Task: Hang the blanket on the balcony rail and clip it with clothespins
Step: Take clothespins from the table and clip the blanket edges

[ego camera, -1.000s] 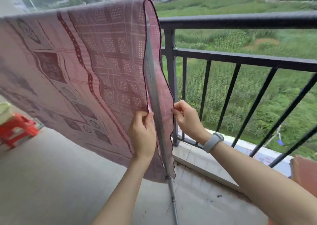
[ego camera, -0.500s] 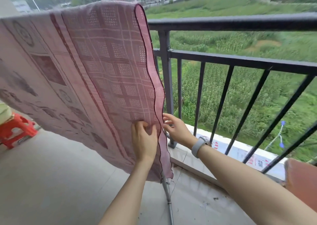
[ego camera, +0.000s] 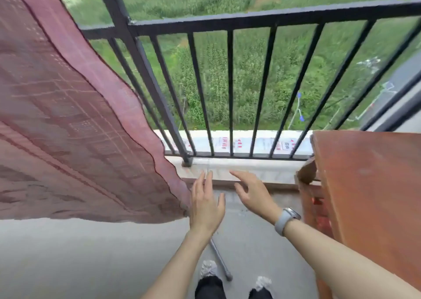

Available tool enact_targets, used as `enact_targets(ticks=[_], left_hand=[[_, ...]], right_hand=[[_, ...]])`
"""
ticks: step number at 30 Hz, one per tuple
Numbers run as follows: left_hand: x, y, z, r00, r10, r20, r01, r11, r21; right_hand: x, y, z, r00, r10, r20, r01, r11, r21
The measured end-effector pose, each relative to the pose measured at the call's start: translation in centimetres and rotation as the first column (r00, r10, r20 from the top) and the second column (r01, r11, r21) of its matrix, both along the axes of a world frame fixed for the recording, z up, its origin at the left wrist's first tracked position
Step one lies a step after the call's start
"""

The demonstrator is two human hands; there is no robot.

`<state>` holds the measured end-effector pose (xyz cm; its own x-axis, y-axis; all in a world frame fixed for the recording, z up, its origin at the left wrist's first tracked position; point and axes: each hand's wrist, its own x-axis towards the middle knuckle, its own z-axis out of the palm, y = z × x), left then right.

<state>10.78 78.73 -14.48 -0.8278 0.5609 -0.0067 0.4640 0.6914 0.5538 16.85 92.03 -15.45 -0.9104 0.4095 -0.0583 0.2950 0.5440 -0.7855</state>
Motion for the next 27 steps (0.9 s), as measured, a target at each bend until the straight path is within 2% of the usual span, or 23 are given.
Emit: enact_targets(ticks=[3,5,7,10,12,14,17,20,22,25,27], left_hand=[[3.4,4.2,-2.3,0.967,-0.252,0.037,0.255,0.959,-0.124],[6.7,6.9,-3.8,0.899,-0.429,0.086,0.438,0.883,-0.168],[10.7,9.4,-5.2,0.787,-0.600,0.147,0.617,0.764,-0.188],[17.0,12.4,-7.2,0.579,-0.786,0.218,0.813,0.539,-0.220],[20.7,14.0,-8.3,0.453,-0.858,0.243,0.884,0.397,-0.248],[23.7,15.3,-9.1,0.345,-0.907,0.244,0.916,0.268,-0.298],[26.6,16.8,-10.2,0.247,-0.928,0.279,0.905,0.118,-0.408],[27.0,17.0,-11.2,0.237,-0.888,0.393,0.868,0.012,-0.497],[26.4,16.8,-11.6,0.222,-0.883,0.413,0.856,-0.026,-0.516],[25.3,16.9,-11.2,0.240,-0.883,0.404,0.882,0.024,-0.470],[24.3,17.0,-10.7,0.326,-0.855,0.403,0.887,0.130,-0.443]], right_hand=[[7.7,2.0,-2.8,0.963,-0.244,0.115,0.244,0.970,0.009],[13.4,2.8,-4.1,0.902,-0.395,0.177,0.392,0.919,0.053],[19.4,2.9,-5.2,0.795,-0.557,0.242,0.554,0.828,0.089],[27.6,2.7,-6.1,0.556,-0.770,0.312,0.749,0.627,0.213],[32.0,2.8,-6.4,0.413,-0.847,0.334,0.786,0.517,0.339],[35.5,3.5,-6.4,0.328,-0.864,0.381,0.755,0.482,0.445],[38.8,5.5,-7.1,0.337,-0.835,0.435,0.640,0.542,0.544],[39.6,8.4,-7.6,0.441,-0.778,0.447,0.503,0.627,0.595],[39.1,10.2,-7.8,0.530,-0.709,0.466,0.387,0.691,0.611],[38.0,12.8,-8.8,0.601,-0.563,0.568,0.156,0.779,0.607],[37.3,13.5,-8.5,0.621,-0.468,0.629,-0.009,0.798,0.602]])
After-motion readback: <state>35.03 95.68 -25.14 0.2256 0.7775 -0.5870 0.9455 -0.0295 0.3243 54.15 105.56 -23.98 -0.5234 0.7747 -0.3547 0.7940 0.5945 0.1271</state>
